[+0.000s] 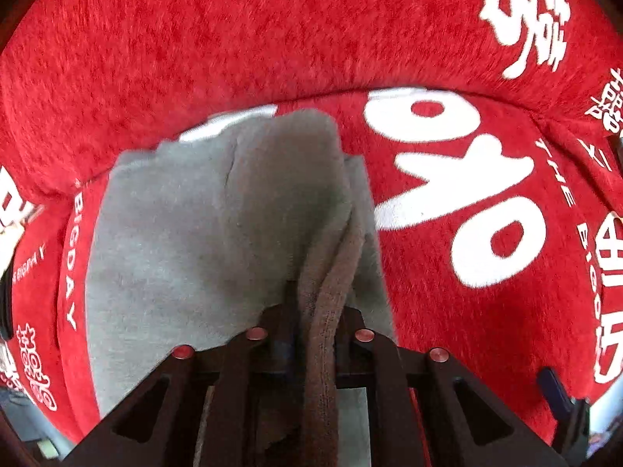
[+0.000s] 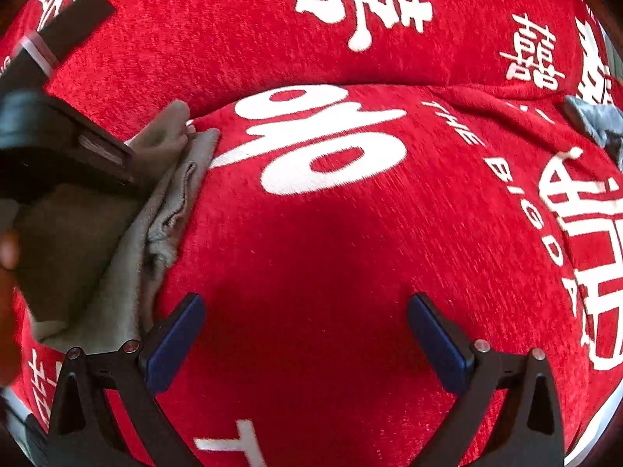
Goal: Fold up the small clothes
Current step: 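Open the left gripper to release the folded side, then grasp the other side edge of the grey shirt with the right gripper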
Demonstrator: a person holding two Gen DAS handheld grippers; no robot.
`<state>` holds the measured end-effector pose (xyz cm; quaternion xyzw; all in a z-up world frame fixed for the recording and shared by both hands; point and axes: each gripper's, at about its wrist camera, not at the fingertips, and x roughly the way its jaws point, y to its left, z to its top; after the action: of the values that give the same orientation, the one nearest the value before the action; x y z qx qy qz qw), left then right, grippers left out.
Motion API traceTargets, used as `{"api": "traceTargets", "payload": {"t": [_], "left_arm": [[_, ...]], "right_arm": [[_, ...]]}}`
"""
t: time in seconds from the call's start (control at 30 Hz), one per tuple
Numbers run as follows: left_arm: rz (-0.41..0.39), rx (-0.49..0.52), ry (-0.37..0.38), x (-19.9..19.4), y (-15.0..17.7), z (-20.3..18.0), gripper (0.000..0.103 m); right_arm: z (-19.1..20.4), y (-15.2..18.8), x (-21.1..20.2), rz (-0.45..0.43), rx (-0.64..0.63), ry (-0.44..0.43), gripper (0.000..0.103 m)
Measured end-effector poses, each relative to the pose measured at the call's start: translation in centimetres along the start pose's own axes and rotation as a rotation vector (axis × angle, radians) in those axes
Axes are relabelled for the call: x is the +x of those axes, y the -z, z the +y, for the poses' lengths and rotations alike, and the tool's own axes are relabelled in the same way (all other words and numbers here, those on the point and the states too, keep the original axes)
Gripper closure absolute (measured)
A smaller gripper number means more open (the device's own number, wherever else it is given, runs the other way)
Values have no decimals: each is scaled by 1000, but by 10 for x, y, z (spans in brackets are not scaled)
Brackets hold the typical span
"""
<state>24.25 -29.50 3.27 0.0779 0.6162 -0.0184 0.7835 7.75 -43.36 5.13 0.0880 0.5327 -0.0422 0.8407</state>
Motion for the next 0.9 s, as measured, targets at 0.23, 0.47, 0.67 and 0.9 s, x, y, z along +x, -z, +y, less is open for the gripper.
{"api": "traceTargets", "payload": {"t": [0.23, 0.47, 0.67, 0.9], "left_arm": [[-11, 58, 201, -60, 18, 13, 27], [-185, -33, 145, -104, 70, 107, 27], [-186, -116, 68, -74, 124, 158, 27], [-215, 69, 49, -49, 168, 129, 27]], "right_arm": [[-5, -1, -14, -23, -1, -29, 0], [8, -7, -44, -66, -14, -126, 0], [49, -7, -65, -69, -19, -361, 0], [86, -32, -44, 23, 6, -388, 0]]}}
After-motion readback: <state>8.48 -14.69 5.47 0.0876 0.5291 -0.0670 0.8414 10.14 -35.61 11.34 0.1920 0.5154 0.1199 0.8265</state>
